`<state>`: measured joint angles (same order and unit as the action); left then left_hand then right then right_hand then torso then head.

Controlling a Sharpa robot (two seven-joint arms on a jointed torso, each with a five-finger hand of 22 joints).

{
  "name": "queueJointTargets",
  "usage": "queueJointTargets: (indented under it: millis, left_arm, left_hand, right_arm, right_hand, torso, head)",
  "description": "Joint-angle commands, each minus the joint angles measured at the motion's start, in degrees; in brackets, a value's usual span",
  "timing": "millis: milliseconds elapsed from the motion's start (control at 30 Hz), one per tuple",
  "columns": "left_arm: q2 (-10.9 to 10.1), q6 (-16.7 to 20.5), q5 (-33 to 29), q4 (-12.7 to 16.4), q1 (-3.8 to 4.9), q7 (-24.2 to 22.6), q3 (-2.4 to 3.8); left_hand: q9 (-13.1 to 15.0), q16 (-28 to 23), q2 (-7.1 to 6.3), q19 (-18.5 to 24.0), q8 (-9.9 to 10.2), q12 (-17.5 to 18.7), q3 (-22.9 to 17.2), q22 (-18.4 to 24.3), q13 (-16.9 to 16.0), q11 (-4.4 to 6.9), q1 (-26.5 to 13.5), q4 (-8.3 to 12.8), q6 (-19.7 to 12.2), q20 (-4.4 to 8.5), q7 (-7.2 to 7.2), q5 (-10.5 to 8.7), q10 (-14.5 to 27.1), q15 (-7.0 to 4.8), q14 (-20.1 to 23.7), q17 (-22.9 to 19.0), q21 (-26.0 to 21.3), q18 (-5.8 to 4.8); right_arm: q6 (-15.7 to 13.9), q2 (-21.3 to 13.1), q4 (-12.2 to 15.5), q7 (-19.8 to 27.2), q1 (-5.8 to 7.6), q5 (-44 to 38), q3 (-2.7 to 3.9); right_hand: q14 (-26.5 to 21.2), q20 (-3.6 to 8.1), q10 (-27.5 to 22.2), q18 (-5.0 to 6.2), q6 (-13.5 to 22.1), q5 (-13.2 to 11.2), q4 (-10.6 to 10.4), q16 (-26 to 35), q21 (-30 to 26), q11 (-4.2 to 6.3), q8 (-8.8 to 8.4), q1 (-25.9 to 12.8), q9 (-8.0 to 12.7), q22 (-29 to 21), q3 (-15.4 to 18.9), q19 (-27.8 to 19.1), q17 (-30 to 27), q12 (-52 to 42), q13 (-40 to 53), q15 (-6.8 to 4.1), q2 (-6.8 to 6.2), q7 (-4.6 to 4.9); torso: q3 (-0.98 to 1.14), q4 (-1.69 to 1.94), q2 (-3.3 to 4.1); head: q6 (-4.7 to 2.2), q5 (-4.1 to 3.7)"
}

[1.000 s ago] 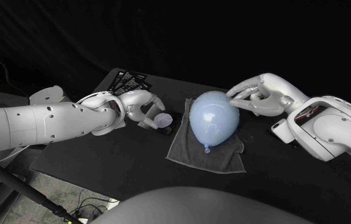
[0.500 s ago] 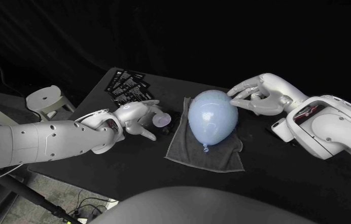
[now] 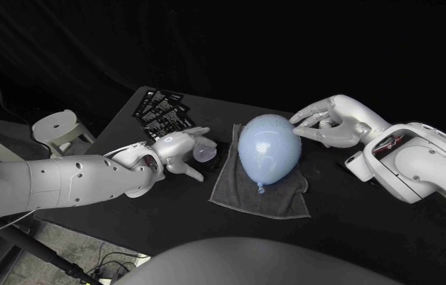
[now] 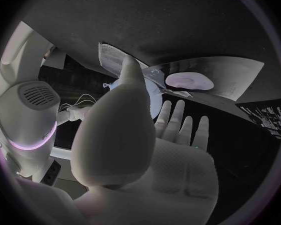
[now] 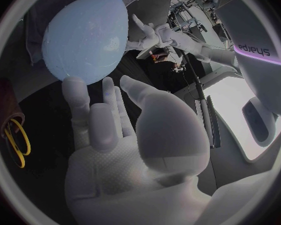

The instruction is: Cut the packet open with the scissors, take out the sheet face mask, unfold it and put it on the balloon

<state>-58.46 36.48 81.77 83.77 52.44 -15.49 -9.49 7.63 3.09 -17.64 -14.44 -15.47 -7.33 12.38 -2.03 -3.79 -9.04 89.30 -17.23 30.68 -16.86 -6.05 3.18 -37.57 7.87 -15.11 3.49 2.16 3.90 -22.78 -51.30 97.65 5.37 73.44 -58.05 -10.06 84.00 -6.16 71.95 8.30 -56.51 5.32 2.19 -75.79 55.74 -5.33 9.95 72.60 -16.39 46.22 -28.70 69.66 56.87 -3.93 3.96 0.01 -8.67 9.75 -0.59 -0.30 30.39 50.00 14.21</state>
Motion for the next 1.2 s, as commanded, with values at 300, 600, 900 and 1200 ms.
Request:
queueJointTargets:
  millis: [300, 600, 900, 1200]
  left_arm:
    - [1.84, -7.38, 4.14, -1.87, -0.23, 5.93, 0.08]
    - [2.87, -6.79, 3.77, -3.13, -0.26, 6.36, 0.53]
    - [3.56, -7.24, 3.15, -3.42, -0.20, 6.69, 1.26]
    - [4.41, -10.48, 3.19, -4.18, 0.24, 9.76, 2.49]
  left_hand:
    - [-2.36, -0.19, -0.17, 0.71, 5.39, 1.78, 0.72, 0.02, 0.68, 1.09, 0.22, -0.02, -9.88, -0.02, 2.74, -0.23, 6.96, 0.36, 0.83, -0.14, -0.16, -0.36]
    - [-3.37, -0.27, -0.19, 0.75, 7.69, 2.23, 0.52, 0.00, 0.56, 1.69, 0.49, -0.01, -14.31, 0.05, 3.97, -0.23, 8.45, 0.17, 0.64, -0.06, -0.12, -0.34]
    - [-3.39, -0.03, -0.16, 0.67, 7.90, 1.85, -0.26, -0.02, 0.45, 1.58, 0.64, 0.00, -14.61, 0.20, 0.19, -0.22, 8.05, -0.68, -0.25, 0.16, 0.00, 0.01]
    - [-2.87, -0.27, -0.15, -0.42, 7.07, 1.40, -0.53, -0.17, 0.35, 0.89, 0.58, -0.02, -12.86, 0.17, -3.41, -0.22, 7.36, -0.64, 0.22, 0.08, 0.23, 0.12]
  right_arm:
    - [0.32, -0.14, 0.10, -0.30, -0.08, -0.30, 0.01]
    - [0.45, -0.25, 0.17, -0.45, -0.08, -0.10, 0.01]
    - [0.78, -0.18, 0.12, -0.52, -0.09, 0.10, 0.01]
    - [1.09, 0.04, 0.05, -0.52, -0.09, 0.39, 0.01]
  right_hand:
    - [0.39, -0.04, -0.23, 0.12, 0.39, 0.29, -0.37, 0.01, -0.04, 0.08, -0.32, -0.16, -0.06, -0.01, -0.07, -0.44, -0.10, 0.21, -0.01, 0.51, -0.37, -0.01]
    - [0.33, -0.05, -0.20, 0.18, 0.37, 0.36, -0.49, 0.08, -0.25, 0.08, -0.29, -0.22, -0.08, -0.27, -0.07, -0.62, -0.27, 0.19, 0.00, 0.52, -0.35, -0.02]
    - [0.30, -0.06, -0.14, 0.18, 0.32, 0.43, -0.63, 0.07, -0.16, 0.10, -0.24, -0.27, -0.12, -0.14, -0.07, -0.64, -0.29, 0.16, 0.02, 0.52, -0.32, -0.04]
    - [0.25, -0.07, 0.02, 0.21, 0.20, 0.49, -0.77, 0.09, -0.21, 0.16, -0.14, -0.27, -0.18, -0.18, -0.09, -0.77, -0.39, 0.08, 0.07, 0.50, -0.29, -0.11]
  torso:
    - [-0.08, 0.16, 0.05]
    - [-0.11, 0.04, 0.09]
    - [-0.05, 0.11, 0.06]
    - [-0.01, 0.07, 0.00]
  head:
    - [0.00, -0.63]
    - [0.00, -0.97]
    - [0.00, -1.30]
    - [0.00, -1.55]
